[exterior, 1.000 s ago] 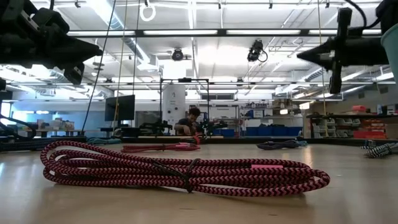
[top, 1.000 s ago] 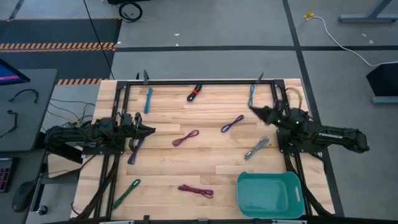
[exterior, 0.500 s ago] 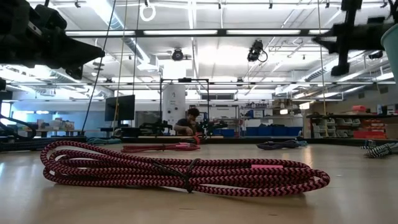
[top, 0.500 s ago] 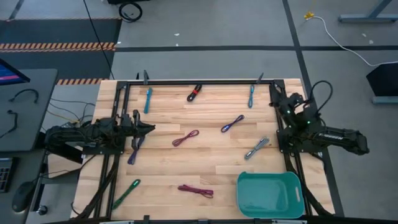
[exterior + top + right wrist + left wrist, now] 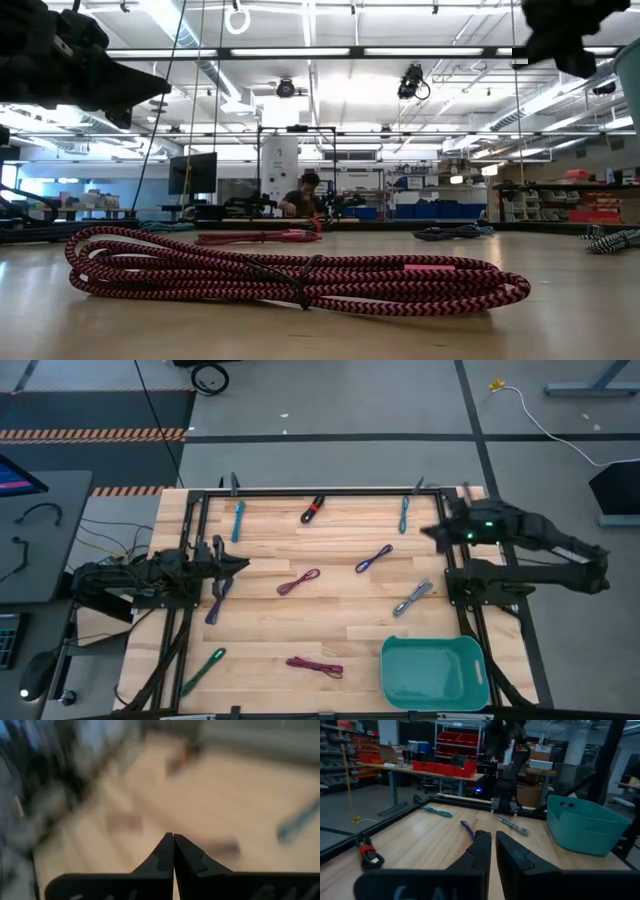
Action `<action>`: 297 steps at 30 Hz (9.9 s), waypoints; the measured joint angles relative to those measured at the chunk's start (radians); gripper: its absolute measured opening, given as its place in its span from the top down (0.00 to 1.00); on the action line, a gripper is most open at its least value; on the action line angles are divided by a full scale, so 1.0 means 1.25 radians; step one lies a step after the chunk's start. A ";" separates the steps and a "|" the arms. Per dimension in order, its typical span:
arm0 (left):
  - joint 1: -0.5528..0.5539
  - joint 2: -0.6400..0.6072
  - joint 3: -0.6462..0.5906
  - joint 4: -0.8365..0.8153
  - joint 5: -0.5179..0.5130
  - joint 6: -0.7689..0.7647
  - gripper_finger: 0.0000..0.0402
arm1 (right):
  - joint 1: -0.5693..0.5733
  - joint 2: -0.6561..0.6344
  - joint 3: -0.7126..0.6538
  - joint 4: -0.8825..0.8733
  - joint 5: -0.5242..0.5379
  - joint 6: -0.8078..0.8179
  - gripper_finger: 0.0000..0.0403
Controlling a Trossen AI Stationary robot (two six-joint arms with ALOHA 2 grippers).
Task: Pick and place USB-C Cables
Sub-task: Put the white charger cable into the green bin, then put the pink charger cable into the green bin, then put the purple charger cable into the green bin
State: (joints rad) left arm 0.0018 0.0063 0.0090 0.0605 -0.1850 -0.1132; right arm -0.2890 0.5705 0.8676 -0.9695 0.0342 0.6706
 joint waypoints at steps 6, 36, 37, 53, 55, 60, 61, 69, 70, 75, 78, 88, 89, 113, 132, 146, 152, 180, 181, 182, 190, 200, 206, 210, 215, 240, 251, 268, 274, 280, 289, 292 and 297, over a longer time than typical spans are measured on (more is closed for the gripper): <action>0.001 0.000 0.000 0.000 -0.023 0.001 0.94 | 0.029 0.137 -0.026 -0.140 -0.190 -0.213 0.93; 0.001 0.000 0.000 0.000 -0.026 0.001 0.92 | 0.448 0.776 -0.126 0.194 -0.022 -0.351 0.50; 0.001 0.000 0.000 0.000 -0.026 0.009 0.92 | 0.451 0.788 -0.123 0.193 -0.022 -0.357 0.51; 0.001 0.000 0.000 0.005 -0.026 -0.048 0.91 | 0.430 0.772 -0.085 0.152 -0.016 -0.363 0.97; 0.001 0.000 0.000 0.006 -0.026 -0.048 0.91 | 0.428 0.756 -0.037 0.084 -0.013 -0.344 0.97; 0.001 0.000 0.000 0.006 -0.025 -0.051 0.93 | 0.431 0.717 0.100 -0.069 -0.013 -0.227 0.98; 0.001 0.000 0.000 0.006 -0.025 -0.061 0.93 | 0.434 0.705 0.129 -0.072 -0.013 -0.176 0.98; 0.001 0.000 0.000 0.006 -0.024 -0.070 0.91 | 0.559 0.564 0.159 0.087 0.025 0.298 0.98; 0.001 0.000 0.000 0.006 -0.023 -0.067 0.91 | 0.586 0.554 0.155 0.124 0.049 0.360 0.98; 0.001 0.000 0.000 0.006 -0.023 -0.068 0.92 | 0.745 0.536 0.139 0.327 0.206 0.584 0.98; 0.001 0.000 0.000 0.007 -0.023 -0.068 0.93 | 0.848 0.563 0.137 0.323 0.336 0.755 0.98; 0.001 0.000 0.000 0.007 -0.023 -0.068 0.92 | 0.994 0.758 0.137 0.310 0.394 1.182 0.98; 0.001 0.000 0.000 0.007 -0.023 -0.068 0.91 | 0.994 0.775 0.137 0.318 0.376 1.187 0.98; 0.001 0.000 0.000 0.016 -0.026 -0.104 0.91 | 0.934 0.784 0.138 0.190 0.227 1.115 0.73; 0.001 0.000 0.000 0.089 -0.025 -0.262 0.91 | 0.684 0.603 0.139 0.575 -0.108 0.869 0.63; 0.000 0.000 0.000 0.161 -0.032 -0.392 0.91 | 0.203 0.767 0.160 0.782 -0.397 0.317 0.64; 0.000 0.000 0.000 0.158 -0.031 -0.429 0.92 | 0.159 0.963 0.295 0.798 -0.449 -0.114 0.64; 0.001 0.000 0.000 0.100 -0.032 -0.445 0.92 | 0.149 1.352 0.510 0.693 -0.155 -0.795 0.65; 0.001 0.000 0.000 0.101 -0.032 -0.448 0.92 | 0.146 1.353 0.510 0.689 -0.168 -0.793 0.66; 0.001 0.000 0.000 0.102 -0.032 -0.449 0.91 | 0.144 1.355 0.510 0.683 -0.175 -0.788 0.68; 0.001 0.000 0.000 0.104 -0.035 -0.442 0.93 | 0.130 1.334 0.510 0.584 -0.184 -0.531 0.96; 0.001 0.000 0.000 0.097 -0.057 -0.381 0.91 | 0.160 1.080 0.398 0.284 -0.061 -0.186 0.97; 0.001 0.000 0.000 0.106 -0.094 -0.319 0.93 | 0.318 0.825 0.145 0.410 -0.043 0.157 0.97; 0.001 0.000 0.000 0.103 -0.098 -0.318 0.93 | 0.498 0.686 0.055 0.486 0.134 0.396 0.97; 0.001 0.000 0.000 0.103 -0.098 -0.319 0.91 | 0.746 0.602 0.018 0.467 0.337 0.614 0.97; 0.001 0.000 0.000 0.164 -0.070 -0.579 0.90 | 1.063 0.660 -0.045 0.360 0.233 0.925 0.72; 0.000 0.001 0.000 0.216 -0.127 -0.909 0.90 | 1.061 0.522 -0.044 0.526 0.264 0.795 0.69; -0.002 0.205 0.097 0.329 -0.163 -0.787 0.96 | 0.877 0.432 -0.043 0.742 0.705 0.122 0.69; -0.045 0.431 0.425 0.035 -0.126 -0.530 0.99 | 0.724 0.381 -0.043 0.767 0.608 0.031 0.69; -0.059 0.688 0.783 -0.796 -0.174 -0.618 0.98 | 0.634 0.353 -0.043 0.769 0.475 -0.017 0.69; -0.029 0.884 0.718 -1.156 -0.012 -0.875 0.93 | 0.616 0.362 -0.043 0.766 0.381 -0.056 0.69; -0.019 0.898 0.624 -1.039 0.048 -0.881 0.88 | 0.613 0.372 -0.043 0.772 0.410 -0.037 0.69; 0.010 0.919 0.487 -0.882 0.085 -0.912 0.73 | 0.611 0.381 -0.043 0.781 0.412 -0.022 0.69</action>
State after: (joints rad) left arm 0.0140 1.1553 0.6182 -1.0417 -0.0792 -1.2534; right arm 0.4744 1.0469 0.8135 0.0068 0.5497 0.6433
